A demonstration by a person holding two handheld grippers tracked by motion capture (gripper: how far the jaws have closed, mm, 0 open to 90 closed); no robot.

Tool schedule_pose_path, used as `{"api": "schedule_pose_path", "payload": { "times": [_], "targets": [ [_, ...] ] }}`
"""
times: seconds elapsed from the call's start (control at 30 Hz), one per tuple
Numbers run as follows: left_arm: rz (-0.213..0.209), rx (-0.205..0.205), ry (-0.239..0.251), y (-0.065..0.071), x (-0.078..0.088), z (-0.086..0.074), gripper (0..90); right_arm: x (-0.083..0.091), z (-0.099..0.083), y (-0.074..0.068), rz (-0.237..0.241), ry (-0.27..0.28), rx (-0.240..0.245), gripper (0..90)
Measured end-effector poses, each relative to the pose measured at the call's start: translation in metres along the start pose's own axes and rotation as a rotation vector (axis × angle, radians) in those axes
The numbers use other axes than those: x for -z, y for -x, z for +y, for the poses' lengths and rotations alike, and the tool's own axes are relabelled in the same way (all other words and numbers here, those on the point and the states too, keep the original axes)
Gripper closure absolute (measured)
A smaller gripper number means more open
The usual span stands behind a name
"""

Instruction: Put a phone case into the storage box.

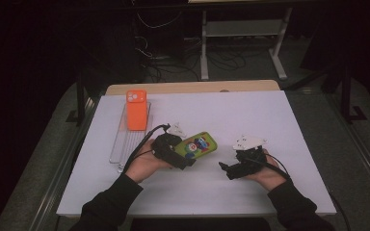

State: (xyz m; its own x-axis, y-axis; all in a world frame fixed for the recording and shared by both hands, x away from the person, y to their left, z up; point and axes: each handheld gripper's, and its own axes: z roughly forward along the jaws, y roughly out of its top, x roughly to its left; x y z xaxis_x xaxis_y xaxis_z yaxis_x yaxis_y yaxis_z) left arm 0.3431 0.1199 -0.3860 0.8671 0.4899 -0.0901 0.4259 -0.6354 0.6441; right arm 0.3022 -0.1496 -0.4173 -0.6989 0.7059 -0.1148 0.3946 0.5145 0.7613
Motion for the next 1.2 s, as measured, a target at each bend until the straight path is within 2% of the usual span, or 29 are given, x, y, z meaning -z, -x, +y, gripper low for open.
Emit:
{"api": "schedule_pose_path", "payload": {
  "times": [0.03, 0.1, 0.17, 0.2, 0.3, 0.43, 0.53, 0.57, 0.8, 0.87, 0.9, 0.93, 1.2],
  "targets": [
    [0.000, -0.014, -0.013, -0.001, 0.001, 0.000, 15.7, 0.000, 0.000, -0.001, -0.003, 0.002, 0.010, 0.2],
    [-0.004, 0.018, 0.008, 0.000, -0.001, 0.000, 15.7, 0.000, 0.000, -0.003, -0.012, 0.005, 0.029, 0.2],
    [-0.005, 0.005, -0.002, -0.001, 0.000, 0.000, 15.7, 0.000, 0.001, -0.006, -0.016, 0.004, 0.054, 0.3],
    [-0.006, -0.014, -0.018, -0.002, 0.001, 0.000, 15.7, 0.000, 0.001, -0.008, -0.019, 0.007, 0.060, 0.2],
    [-0.009, 0.017, 0.007, 0.000, -0.001, 0.000, 15.7, 0.000, 0.000, -0.011, -0.041, 0.003, 0.103, 0.3],
    [-0.005, 0.015, 0.007, -0.001, -0.001, 0.000, 15.7, -0.001, 0.000, -0.014, -0.075, 0.008, 0.173, 0.2],
    [-0.007, -0.007, -0.004, -0.002, 0.000, 0.000, 15.7, 0.000, 0.000, -0.017, -0.093, 0.012, 0.218, 0.2],
    [-0.005, -0.030, -0.022, -0.003, 0.001, 0.000, 15.7, 0.000, 0.000, -0.018, -0.101, 0.015, 0.235, 0.3],
    [0.000, -0.021, -0.015, -0.003, 0.001, 0.000, 15.7, -0.001, 0.000, -0.025, -0.155, 0.018, 0.345, 0.3],
    [0.002, 0.005, 0.007, -0.001, 0.000, 0.000, 15.7, -0.001, -0.001, -0.027, -0.168, 0.016, 0.373, 0.3],
    [0.006, -0.018, 0.003, -0.003, 0.000, 0.000, 15.7, -0.002, -0.001, -0.027, -0.176, 0.015, 0.391, 0.2],
    [0.006, -0.012, 0.004, -0.002, 0.000, 0.000, 15.7, -0.002, -0.001, -0.027, -0.188, 0.014, 0.411, 0.3],
    [0.003, 0.015, 0.014, -0.001, 0.000, 0.000, 15.7, -0.002, -0.001, -0.033, -0.231, 0.016, 0.487, 0.3]
  ]
}}
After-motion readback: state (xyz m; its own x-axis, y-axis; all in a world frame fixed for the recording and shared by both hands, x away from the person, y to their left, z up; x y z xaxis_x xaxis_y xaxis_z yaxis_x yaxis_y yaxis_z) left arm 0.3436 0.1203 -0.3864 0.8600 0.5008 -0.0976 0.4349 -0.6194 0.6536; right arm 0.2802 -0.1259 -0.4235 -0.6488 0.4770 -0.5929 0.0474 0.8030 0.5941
